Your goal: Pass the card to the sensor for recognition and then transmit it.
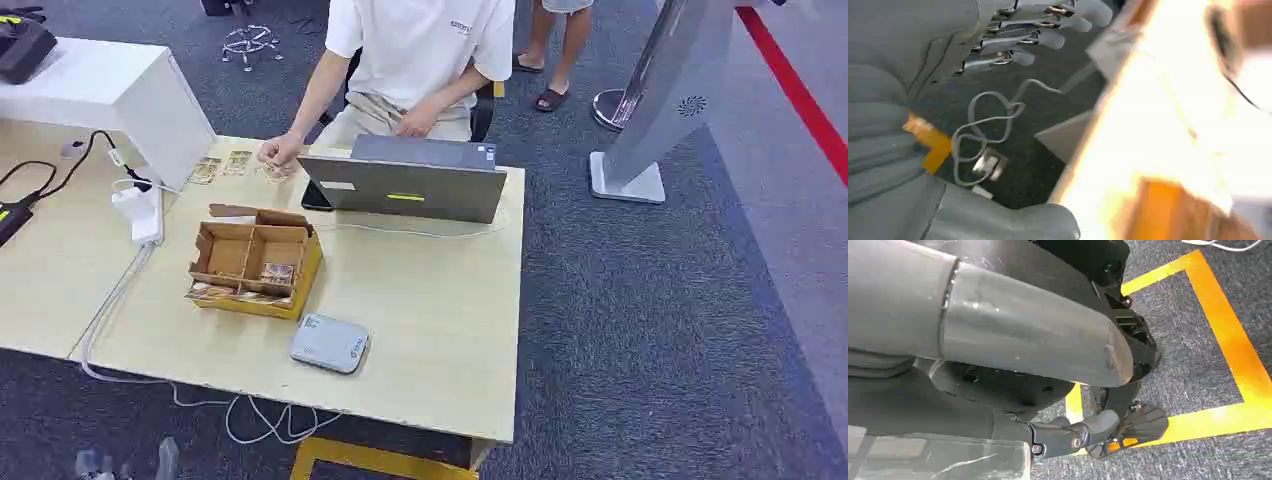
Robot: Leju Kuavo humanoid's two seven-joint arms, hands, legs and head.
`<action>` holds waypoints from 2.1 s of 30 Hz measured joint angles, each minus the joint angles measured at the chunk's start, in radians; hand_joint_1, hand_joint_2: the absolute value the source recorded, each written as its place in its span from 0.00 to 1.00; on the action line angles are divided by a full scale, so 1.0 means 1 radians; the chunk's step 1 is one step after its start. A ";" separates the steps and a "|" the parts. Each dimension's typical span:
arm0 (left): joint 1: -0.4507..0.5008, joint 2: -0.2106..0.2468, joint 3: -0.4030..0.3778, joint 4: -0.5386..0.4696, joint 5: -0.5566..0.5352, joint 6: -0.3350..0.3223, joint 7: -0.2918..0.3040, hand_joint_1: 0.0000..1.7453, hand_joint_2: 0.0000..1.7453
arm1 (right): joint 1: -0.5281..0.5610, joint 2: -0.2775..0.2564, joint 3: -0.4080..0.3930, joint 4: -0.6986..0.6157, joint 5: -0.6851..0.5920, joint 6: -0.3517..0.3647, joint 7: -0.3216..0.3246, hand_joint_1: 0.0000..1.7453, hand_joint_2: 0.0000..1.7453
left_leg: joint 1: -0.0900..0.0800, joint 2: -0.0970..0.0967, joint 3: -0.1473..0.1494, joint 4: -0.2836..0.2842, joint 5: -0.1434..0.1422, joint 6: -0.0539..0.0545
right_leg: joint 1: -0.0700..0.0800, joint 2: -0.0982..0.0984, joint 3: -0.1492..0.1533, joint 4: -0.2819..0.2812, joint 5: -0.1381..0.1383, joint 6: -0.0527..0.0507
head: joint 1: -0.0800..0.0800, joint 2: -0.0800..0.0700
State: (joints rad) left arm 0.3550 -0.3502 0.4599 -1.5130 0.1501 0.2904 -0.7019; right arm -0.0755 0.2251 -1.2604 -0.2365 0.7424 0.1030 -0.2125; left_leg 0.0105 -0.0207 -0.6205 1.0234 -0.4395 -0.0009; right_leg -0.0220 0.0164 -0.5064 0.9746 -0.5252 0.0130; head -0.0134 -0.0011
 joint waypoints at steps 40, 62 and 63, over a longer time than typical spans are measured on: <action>-1.277 0.788 -0.711 0.396 -1.562 0.028 0.753 0.00 1.00 | -0.060 -0.008 0.187 0.011 0.207 -0.019 0.129 0.00 0.00 | 0.003 0.009 -0.010 -0.003 0.016 -0.008 | 0.003 0.010 -0.015 0.006 0.015 -0.009 | -0.002 0.000; -1.266 0.737 -0.728 0.456 -1.554 0.021 0.732 1.00 1.00 | -0.056 -0.017 0.187 0.011 0.190 -0.019 0.129 0.00 0.00 | 0.003 0.009 -0.010 -0.003 0.016 -0.008 | 0.003 0.010 -0.016 0.006 0.015 -0.009 | -0.002 0.000; -1.266 0.734 -0.728 0.457 -1.553 0.021 0.730 1.00 1.00 | -0.056 -0.017 0.187 0.011 0.190 -0.019 0.128 0.00 0.00 | 0.003 0.009 -0.010 -0.003 0.016 -0.008 | 0.003 0.010 -0.016 0.006 0.015 -0.009 | -0.002 0.000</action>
State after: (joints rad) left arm -0.9111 0.3841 -0.2682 -1.0563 -1.4027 0.3109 0.0282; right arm -0.1319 0.2079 -1.0739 -0.2255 0.9319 0.0835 -0.0843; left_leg 0.0137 -0.0116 -0.6304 1.0202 -0.4236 -0.0086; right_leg -0.0190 0.0264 -0.5223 0.9808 -0.5099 0.0042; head -0.0156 -0.0011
